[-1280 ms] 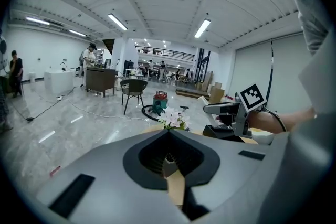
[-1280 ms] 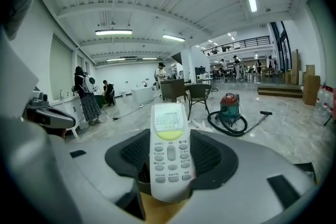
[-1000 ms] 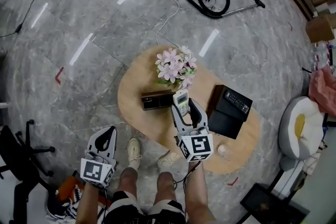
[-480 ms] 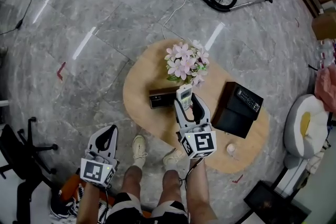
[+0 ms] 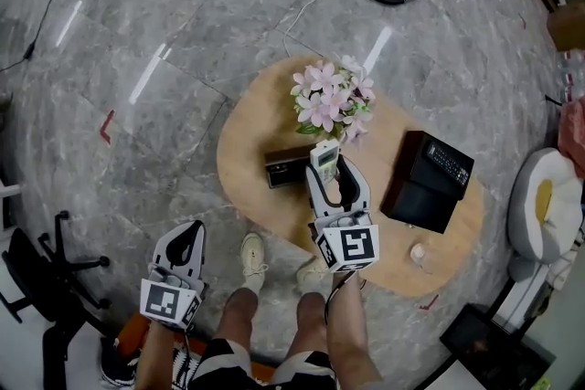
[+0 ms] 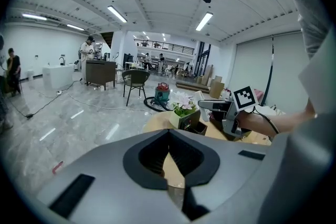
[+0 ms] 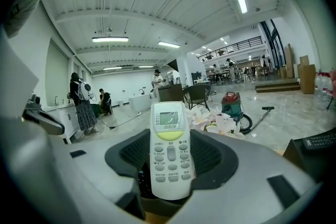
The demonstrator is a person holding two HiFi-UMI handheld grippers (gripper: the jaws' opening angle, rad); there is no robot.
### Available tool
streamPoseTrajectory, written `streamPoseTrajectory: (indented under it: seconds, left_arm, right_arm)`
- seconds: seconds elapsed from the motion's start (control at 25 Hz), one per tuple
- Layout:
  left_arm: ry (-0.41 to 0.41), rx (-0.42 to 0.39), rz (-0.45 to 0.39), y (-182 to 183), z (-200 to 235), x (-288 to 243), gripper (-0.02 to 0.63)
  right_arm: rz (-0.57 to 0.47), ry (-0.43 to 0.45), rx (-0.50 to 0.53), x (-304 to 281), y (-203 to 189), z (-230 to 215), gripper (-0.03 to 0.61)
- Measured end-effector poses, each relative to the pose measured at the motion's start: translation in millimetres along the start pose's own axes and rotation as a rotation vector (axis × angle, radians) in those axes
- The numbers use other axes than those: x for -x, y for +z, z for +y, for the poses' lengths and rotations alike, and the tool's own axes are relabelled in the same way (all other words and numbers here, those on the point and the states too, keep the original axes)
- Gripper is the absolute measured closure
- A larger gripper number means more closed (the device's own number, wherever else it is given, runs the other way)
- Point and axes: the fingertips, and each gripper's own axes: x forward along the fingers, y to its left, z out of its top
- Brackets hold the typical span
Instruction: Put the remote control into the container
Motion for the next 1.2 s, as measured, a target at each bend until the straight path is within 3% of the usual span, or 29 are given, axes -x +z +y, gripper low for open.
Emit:
streamPoseTrajectory:
  seconds: [0.52,1.2]
  left_arm:
    - [-0.018,-0.035,0.027,-34,9,-14,0.606]
    - [-0.028,-0.029,0.046,-49,5,-21,0.607]
  right_arm:
    - [-0.145,-0.048,-0.016,1,-9,-7,0.345]
    - [-0.13,-0.049,0.022,-6,-29,-8,0.345]
